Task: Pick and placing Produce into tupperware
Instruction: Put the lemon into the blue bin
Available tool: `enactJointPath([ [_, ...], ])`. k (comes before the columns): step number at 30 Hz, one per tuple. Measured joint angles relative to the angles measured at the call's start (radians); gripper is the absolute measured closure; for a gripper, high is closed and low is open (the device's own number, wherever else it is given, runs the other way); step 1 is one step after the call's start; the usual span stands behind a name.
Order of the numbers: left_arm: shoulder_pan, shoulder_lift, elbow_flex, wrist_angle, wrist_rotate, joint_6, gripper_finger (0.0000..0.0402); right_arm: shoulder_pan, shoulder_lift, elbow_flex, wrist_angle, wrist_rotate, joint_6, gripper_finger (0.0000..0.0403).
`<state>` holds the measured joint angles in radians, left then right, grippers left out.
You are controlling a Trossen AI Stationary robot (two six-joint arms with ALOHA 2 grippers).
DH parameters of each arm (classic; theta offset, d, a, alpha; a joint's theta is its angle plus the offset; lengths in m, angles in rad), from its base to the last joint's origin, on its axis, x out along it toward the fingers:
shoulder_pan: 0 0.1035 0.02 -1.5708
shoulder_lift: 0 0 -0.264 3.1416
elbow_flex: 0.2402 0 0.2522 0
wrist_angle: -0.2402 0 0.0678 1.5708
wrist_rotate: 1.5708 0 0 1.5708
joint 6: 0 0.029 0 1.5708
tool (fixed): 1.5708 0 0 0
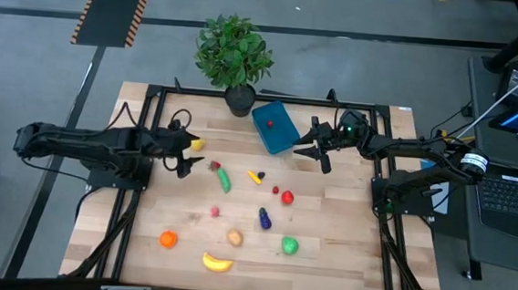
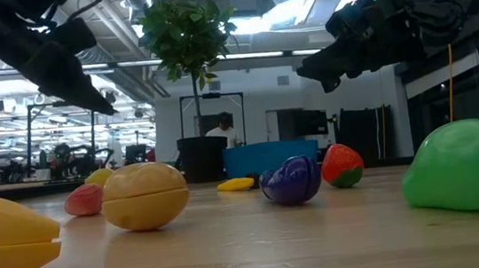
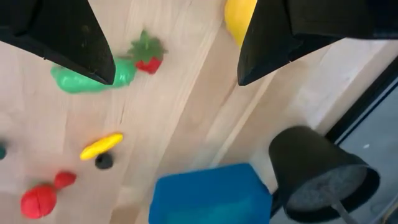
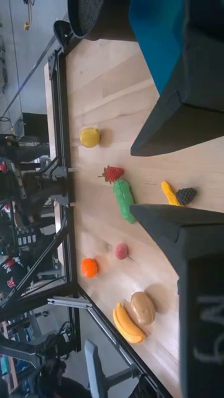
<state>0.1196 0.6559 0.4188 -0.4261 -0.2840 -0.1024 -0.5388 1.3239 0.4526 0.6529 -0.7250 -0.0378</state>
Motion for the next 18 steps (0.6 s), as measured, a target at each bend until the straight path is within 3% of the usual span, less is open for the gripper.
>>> enactJointPath([
  [9, 0.014, 0.159, 0.075, -0.124, 0.005, -0.019, 0.0072, 0.0, 0.0, 0.0, 0.0, 0.0, -0.023, 0.0265],
  [18, 0.144, 0.307, 0.148, -0.172, 0.008, 0.04, 0.0072, 0.0, 0.0, 0.0, 0.0, 0.0, -0.023, 0.0265],
])
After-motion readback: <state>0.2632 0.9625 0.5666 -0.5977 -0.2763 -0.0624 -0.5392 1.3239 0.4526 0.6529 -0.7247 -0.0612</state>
